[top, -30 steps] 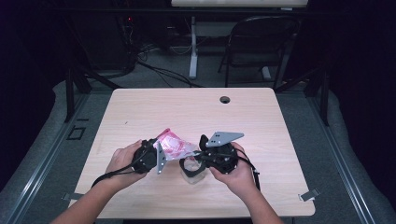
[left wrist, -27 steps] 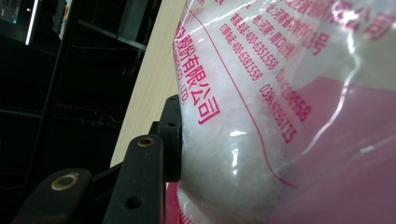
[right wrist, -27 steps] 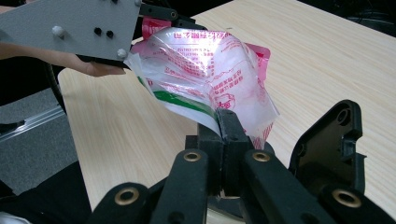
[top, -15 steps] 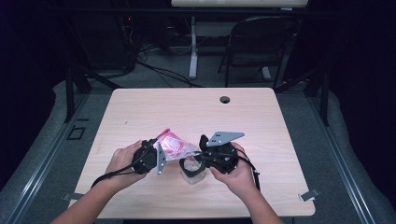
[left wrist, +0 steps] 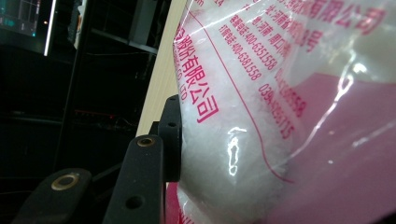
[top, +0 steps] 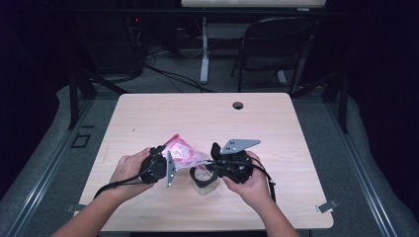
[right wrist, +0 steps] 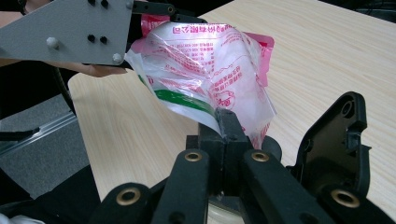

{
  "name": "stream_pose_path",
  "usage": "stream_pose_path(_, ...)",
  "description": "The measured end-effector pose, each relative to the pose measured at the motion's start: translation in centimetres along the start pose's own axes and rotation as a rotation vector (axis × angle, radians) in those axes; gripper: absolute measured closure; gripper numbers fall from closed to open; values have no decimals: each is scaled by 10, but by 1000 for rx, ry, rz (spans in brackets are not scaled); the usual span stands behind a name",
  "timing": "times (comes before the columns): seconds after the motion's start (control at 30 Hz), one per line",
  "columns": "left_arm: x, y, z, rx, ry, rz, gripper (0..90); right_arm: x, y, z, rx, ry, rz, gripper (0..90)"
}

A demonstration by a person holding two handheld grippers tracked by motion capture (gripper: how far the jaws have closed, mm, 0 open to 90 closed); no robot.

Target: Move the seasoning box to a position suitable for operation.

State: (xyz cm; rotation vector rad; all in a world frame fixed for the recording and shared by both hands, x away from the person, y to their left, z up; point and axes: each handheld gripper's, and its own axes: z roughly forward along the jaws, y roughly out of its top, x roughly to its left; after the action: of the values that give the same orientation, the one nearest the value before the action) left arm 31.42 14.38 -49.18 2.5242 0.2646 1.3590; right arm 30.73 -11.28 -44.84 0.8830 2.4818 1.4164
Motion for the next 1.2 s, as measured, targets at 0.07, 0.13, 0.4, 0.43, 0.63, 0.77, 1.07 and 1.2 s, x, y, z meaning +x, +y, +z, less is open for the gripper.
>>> stream_pose_path(0.07, 1, 0, -1, 0, 8, 10, 649, -1, 0, 0, -1, 3, 7, 900)
stream_pose_path(0.13, 1, 1, -2, 6, 17, 22, 649, -1, -1, 0, -2, 2, 10, 900)
stream_pose_path(0.4, 0, 1, -3, 5, 36, 47, 650, -1, -2, 1, 4, 2, 15, 900)
stream_pose_path(0.43, 1, 1, -3, 5, 35, 51, 650, -2, -2, 1, 3, 3, 16, 900)
stream_pose_path(0.63, 1, 2, -4, 5, 57, 72, 651, -2, -4, 1, 2, 8, 22, 900)
stream_pose_path(0.77, 0, 3, -6, 11, 65, 87, 651, -2, -5, 1, 4, 8, 22, 900)
stream_pose_path(1.07, 0, 4, -9, 13, 96, 119, 653, -3, -7, 1, 4, 15, 30, 900)
stream_pose_path(1.2, 0, 5, -10, 13, 119, 140, 653, -3, -7, 1, 7, 15, 30, 900)
